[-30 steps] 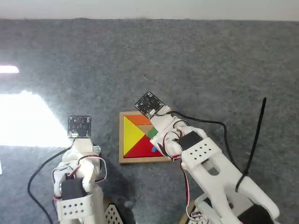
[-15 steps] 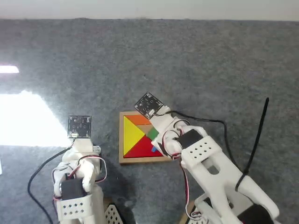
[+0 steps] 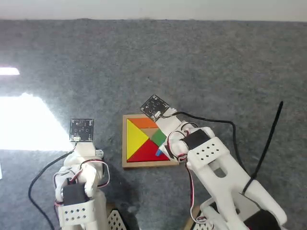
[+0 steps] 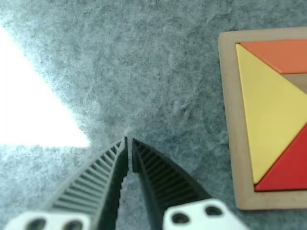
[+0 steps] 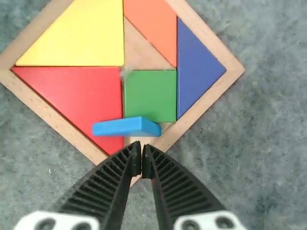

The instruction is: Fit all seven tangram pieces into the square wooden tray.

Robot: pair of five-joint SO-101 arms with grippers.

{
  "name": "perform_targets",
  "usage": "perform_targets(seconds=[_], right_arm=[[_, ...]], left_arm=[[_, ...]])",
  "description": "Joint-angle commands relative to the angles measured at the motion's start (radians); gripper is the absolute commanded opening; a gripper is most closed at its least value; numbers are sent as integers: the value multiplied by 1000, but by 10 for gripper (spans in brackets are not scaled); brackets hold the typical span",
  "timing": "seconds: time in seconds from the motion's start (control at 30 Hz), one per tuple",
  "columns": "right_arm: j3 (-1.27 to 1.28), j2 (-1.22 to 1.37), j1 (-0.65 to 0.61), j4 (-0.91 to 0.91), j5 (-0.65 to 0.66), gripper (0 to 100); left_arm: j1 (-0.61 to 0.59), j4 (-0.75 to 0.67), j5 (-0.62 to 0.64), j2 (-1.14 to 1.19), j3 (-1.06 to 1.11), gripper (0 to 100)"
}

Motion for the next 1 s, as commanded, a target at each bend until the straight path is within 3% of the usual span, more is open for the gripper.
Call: perform_targets(seconds=[0.0,0.73,0.97], right_arm=[[-52,1,18,-25,14,20],[-54,2,-30,-45,5,20],[-123,134,-25,-54,-28,20]], left_arm=[[-9,3,2,-18,-13,14],[-9,3,2,-18,-13,14],[-9,3,2,-18,-13,14]])
